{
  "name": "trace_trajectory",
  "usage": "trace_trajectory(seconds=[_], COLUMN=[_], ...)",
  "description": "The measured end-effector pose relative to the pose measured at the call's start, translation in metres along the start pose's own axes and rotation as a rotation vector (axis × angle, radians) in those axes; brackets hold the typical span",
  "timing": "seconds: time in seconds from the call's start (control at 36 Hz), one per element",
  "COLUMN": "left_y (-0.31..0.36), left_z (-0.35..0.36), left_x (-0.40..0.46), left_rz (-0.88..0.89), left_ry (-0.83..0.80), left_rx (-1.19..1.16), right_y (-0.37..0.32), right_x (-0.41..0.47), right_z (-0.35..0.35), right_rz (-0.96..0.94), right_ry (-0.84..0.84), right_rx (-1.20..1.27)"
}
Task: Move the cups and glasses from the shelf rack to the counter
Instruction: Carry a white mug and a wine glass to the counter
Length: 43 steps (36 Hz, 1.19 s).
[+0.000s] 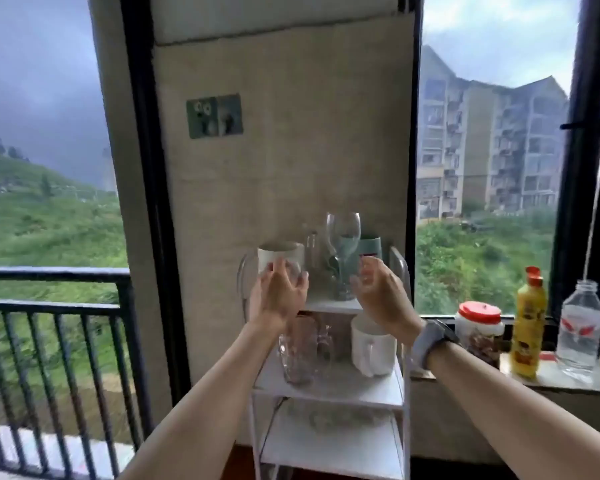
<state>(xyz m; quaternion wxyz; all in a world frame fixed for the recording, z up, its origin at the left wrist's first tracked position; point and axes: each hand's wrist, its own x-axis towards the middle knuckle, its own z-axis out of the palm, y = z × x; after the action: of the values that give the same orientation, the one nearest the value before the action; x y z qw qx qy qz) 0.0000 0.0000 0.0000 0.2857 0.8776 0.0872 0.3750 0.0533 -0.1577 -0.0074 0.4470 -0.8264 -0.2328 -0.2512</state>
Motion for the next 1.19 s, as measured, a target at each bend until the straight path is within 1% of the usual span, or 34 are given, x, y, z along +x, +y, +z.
trace_trajectory(seconds=[0.11, 0.22, 0.33, 0.44, 0.58, 0.69, 0.81, 0.97, 1.08, 1.19], left_y=[0.006, 0.001, -0.004, -0.006, -0.015, -0.022, -0.024, -0.021, -0.013, -0.011], left_z=[0.021, 0.038, 0.050, 0.057, 0.055, 0.047, 0.037, 0.013, 0.000, 0.000], left_x=[0.016, 0.024, 0.027, 0.026, 0.027, 0.029, 0.026, 0.020, 0.006, -0.023], left_rz=[-0.170, -0.219, -0.185, -0.179, -0.166, -0.152, -0.079, 0.020, 0.074, 0.121], left_ry=[0.134, 0.222, 0.276, 0.331, 0.406, 0.450, 0.527, 0.592, 0.638, 0.600], left_rx=[-0.059, -0.090, -0.246, -0.344, -0.372, -0.362, -0.355, -0.415, -0.462, -0.524], right_y=[0.007, 0.014, 0.015, 0.012, 0.011, 0.010, 0.009, -0.005, -0.014, -0.010], right_x=[0.033, 0.054, 0.067, 0.073, 0.071, 0.067, 0.066, 0.061, 0.037, -0.009], right_z=[0.014, 0.028, 0.041, 0.048, 0.052, 0.053, 0.050, 0.033, 0.013, -0.004], right_rz=[0.139, 0.169, 0.160, 0.170, 0.113, 0.061, 0.050, -0.044, -0.117, -0.110], right_ry=[-0.019, 0.018, 0.042, 0.038, 0.041, 0.087, 0.110, 0.138, 0.210, 0.120], right_rx=[0.067, 0.217, 0.340, 0.447, 0.561, 0.568, 0.567, 0.524, 0.519, 0.563])
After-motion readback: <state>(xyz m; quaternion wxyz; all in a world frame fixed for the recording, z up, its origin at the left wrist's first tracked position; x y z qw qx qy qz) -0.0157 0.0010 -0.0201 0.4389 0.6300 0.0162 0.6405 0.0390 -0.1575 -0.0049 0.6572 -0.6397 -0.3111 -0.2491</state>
